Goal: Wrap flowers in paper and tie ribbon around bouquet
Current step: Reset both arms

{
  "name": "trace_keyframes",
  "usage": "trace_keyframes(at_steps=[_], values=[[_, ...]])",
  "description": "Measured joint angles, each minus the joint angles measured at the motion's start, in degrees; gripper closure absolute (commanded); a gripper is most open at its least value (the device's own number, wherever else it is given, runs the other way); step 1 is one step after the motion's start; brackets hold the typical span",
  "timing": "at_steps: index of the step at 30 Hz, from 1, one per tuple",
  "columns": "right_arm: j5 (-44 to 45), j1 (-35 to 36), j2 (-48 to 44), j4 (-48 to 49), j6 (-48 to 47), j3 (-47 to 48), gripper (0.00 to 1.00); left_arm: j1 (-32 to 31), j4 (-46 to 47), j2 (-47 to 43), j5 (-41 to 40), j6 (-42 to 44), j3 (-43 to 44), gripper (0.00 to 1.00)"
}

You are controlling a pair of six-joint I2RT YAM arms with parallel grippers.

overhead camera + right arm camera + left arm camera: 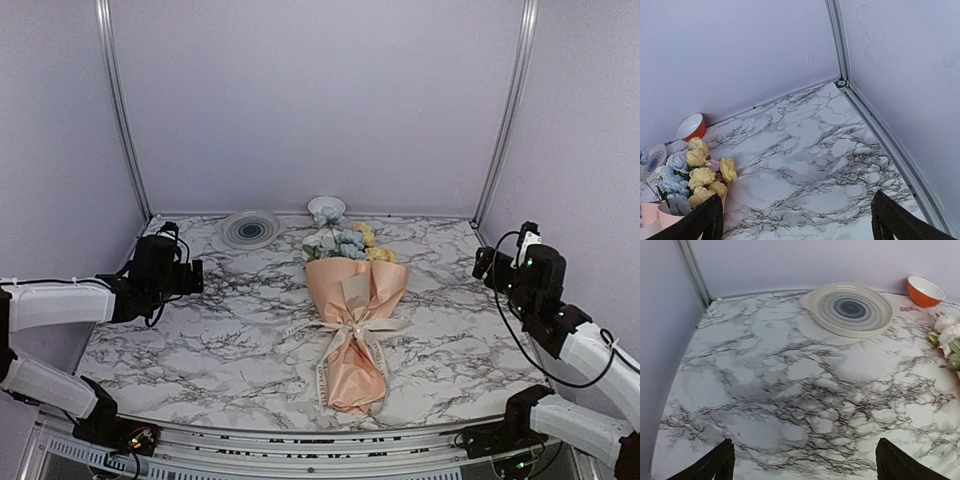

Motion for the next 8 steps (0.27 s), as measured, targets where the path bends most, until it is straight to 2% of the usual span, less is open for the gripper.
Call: trace_keyframes(at_steps=[4,8], values=[[3.8,0.0,-3.6,4.7,0.0,-6.7,0.0,2.0,1.9,-5.7,-12.2,0.3,-4.9,0.01],[6.4,0.0,-3.9,6.7,0.2,-11.4,0.0,3.8,3.8,-8.9,-18.8,1.2,-9.4,0.01]])
